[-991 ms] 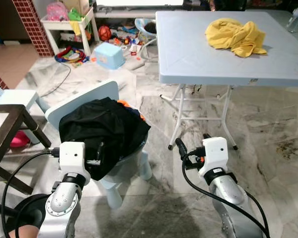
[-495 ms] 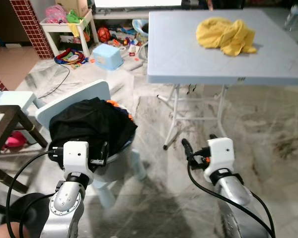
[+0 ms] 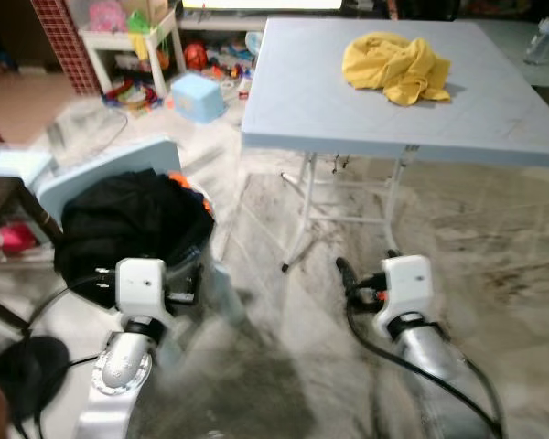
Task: Hang hanger
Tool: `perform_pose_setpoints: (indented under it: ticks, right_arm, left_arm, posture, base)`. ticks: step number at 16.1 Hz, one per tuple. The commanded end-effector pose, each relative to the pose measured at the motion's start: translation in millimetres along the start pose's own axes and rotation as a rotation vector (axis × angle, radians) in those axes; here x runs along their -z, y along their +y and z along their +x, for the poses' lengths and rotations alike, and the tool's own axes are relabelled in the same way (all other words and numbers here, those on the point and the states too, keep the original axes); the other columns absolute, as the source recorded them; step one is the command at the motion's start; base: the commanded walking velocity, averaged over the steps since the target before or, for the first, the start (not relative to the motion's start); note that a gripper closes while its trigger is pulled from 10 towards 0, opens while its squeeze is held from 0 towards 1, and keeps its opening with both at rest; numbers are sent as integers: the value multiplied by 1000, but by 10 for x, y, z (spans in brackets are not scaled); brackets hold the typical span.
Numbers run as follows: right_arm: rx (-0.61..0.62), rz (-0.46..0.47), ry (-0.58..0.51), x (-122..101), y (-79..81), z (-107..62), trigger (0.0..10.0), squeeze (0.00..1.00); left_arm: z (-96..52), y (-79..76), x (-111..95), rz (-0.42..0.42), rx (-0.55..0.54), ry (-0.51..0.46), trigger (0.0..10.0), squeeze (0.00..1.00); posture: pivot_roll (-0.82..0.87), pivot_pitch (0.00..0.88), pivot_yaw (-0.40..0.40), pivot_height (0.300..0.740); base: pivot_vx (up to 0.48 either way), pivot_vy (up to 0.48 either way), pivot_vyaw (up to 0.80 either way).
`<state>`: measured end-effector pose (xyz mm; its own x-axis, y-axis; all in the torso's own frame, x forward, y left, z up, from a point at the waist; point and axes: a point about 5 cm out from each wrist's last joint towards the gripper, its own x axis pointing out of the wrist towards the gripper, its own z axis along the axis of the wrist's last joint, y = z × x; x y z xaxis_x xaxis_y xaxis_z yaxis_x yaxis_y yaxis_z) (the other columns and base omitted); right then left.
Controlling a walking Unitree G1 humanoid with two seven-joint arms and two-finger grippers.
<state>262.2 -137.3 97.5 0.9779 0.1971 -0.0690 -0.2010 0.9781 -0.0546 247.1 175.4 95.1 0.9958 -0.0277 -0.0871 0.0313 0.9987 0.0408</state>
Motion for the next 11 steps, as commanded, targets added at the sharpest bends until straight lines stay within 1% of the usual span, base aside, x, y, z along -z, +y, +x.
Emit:
perform_pose_setpoints:
  ticks: [1,3,4,8,9,10,11]
  right_arm:
    - [-13,-7,-7,-22,33,-2,10000,0]
    - [-23,-11,-8,-19,46,-9,10000,0]
    - [-26,-12,-8,-18,50,-9,10000,0]
    - [-30,-16,-10,-23,45,3,10000,0]
    - [-29,-15,-10,-21,41,4,10000,0]
    - [-28,-12,-10,-23,41,5,10000,0]
    - [-28,-10,-11,-24,44,6,10000,0]
  left_arm:
    - [-15,48,-2,0,-11,2,10000,0]
    - [-24,46,-11,-7,-4,-2,10000,0]
    - [-27,46,-17,-8,-2,-4,10000,0]
    - [-54,79,-25,-13,-5,-6,10000,0]
    - [-56,79,-21,-19,-5,-4,10000,0]
    - [-54,76,-22,-26,0,-6,10000,0]
    - [-49,65,-33,-32,13,-14,10000,0]
  posture:
    - [47,128,5,740]
    - [52,126,4,740]
    - [53,125,4,740]
    - [59,120,2,740]
    - [59,119,1,740]
    - [58,117,2,740]
    - [57,117,2,740]
  base:
    - [0,0,0]
    - [0,0,0]
    - [0,0,506]
    - [0,0,800]
    - [0,0,419]
    - [0,0,0]
    - [247,0,0]
